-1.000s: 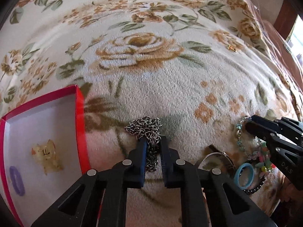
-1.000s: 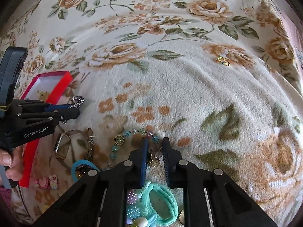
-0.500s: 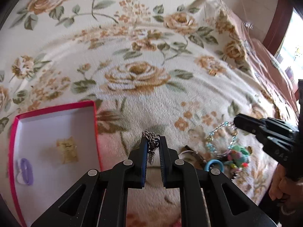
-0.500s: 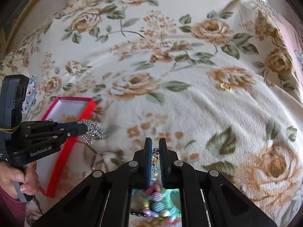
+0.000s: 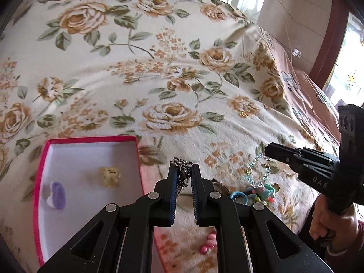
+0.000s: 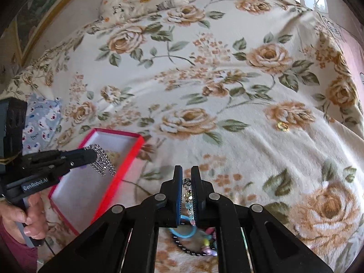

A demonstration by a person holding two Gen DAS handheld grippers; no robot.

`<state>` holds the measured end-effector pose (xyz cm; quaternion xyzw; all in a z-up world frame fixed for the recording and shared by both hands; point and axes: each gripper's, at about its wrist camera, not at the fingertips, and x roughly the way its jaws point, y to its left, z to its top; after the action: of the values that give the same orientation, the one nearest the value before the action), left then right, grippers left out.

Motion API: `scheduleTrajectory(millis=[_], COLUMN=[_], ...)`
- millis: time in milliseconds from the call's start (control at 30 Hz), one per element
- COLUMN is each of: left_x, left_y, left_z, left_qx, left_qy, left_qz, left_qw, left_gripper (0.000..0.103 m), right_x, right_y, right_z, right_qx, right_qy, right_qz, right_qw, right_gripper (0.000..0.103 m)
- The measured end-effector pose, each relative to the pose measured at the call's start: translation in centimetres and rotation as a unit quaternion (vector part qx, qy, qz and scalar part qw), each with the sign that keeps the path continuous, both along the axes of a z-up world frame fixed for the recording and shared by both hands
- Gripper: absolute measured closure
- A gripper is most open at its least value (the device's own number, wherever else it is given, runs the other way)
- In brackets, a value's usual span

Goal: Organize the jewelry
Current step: 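Carry the chain and bracelet into the box and open both tools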

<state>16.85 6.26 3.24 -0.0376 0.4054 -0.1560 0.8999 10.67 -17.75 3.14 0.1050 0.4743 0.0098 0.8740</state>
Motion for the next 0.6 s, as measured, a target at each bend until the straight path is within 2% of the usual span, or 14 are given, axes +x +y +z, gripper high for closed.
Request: scheduleTrajectory(millis=[300,600], left_x=[-3.3,-5.4], left_y=[4.5,9.0], left_z=[0.9,0.6], left_qx=[-0.008,-0.004], left_qy=[-0.006,0.008], left_qz=[0.045,0.094], left_qw=[0.9989,0.9955], left_gripper=[0.093,0.093], right_x=[1.7,4.6], right_y=[4.9,12.9], right_z=[1.1,0.1], right_qx=[0.025,0.062], right_qy=[-0.015,-0.013], right_qz=[0.048,0.124], right_qw=[0.998,0.990], right_gripper=[0.096,0.096])
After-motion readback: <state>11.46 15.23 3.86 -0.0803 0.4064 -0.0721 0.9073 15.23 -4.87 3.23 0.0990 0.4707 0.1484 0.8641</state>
